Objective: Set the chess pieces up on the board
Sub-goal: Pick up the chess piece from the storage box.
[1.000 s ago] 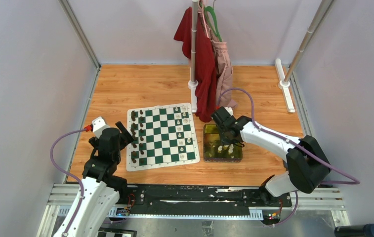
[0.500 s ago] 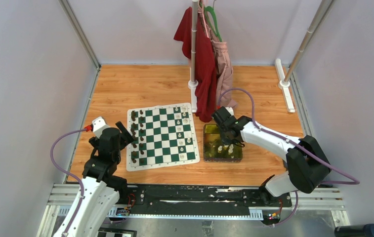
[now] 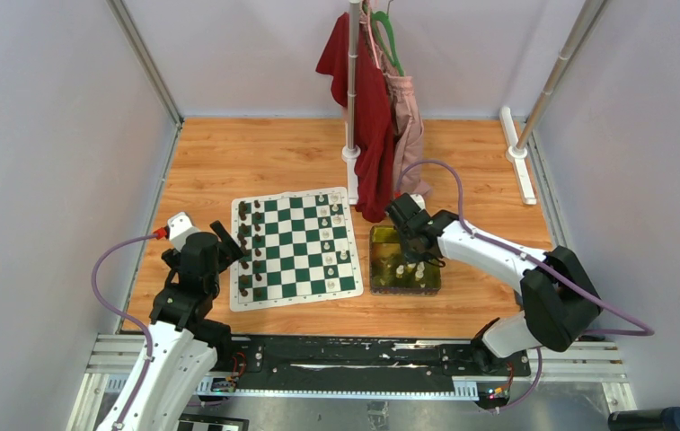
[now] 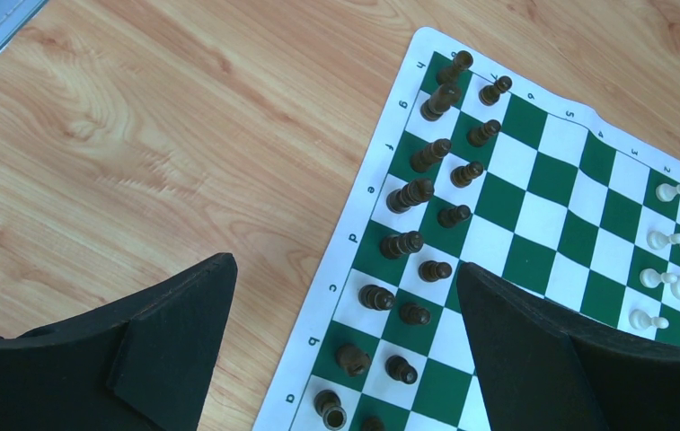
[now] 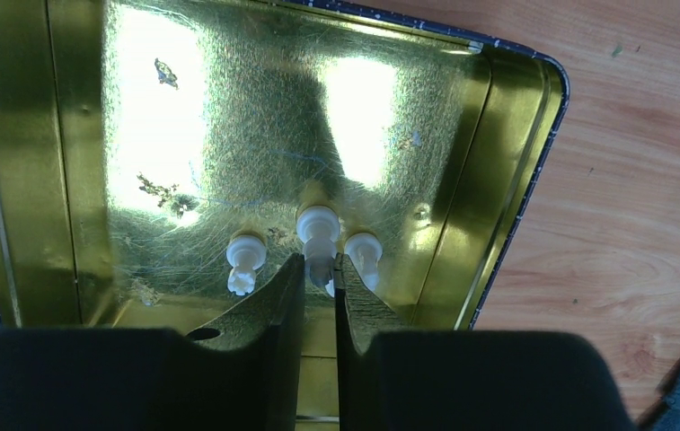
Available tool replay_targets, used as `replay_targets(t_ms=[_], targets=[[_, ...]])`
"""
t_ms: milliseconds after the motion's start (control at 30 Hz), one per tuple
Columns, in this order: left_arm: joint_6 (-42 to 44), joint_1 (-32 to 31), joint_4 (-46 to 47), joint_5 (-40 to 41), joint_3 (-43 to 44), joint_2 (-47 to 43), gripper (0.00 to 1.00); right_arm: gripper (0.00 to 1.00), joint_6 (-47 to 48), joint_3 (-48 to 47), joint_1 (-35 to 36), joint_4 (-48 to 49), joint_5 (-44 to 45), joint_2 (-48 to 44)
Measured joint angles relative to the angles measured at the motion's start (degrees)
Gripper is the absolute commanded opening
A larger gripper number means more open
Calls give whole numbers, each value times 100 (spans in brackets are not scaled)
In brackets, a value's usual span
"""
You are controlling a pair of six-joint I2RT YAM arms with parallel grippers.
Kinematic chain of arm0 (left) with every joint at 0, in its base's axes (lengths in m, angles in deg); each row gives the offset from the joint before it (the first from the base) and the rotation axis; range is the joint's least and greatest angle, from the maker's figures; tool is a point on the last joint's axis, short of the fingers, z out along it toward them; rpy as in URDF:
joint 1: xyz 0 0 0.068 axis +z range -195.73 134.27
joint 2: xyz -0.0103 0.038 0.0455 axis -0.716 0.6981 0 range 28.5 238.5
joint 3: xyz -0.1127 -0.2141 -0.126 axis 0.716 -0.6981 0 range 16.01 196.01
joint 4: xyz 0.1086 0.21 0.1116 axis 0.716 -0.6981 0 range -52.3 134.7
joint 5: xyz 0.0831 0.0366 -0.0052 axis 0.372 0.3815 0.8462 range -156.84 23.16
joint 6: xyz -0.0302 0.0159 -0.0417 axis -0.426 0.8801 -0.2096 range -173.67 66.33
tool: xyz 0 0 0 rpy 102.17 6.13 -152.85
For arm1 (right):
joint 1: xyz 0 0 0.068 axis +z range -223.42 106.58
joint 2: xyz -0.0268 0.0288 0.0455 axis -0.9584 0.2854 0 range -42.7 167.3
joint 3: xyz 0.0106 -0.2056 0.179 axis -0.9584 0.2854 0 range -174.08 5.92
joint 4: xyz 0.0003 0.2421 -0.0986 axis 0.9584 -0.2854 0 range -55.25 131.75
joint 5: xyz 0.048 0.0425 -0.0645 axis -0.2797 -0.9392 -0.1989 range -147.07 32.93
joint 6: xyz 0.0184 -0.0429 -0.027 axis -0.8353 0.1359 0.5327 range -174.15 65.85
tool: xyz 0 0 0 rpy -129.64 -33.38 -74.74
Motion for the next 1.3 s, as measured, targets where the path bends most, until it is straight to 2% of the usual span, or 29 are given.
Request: replay_targets(t_ms=[1300], targets=[[-2, 0, -2, 2, 0, -87, 100, 3, 214, -800, 120, -592, 9, -282]])
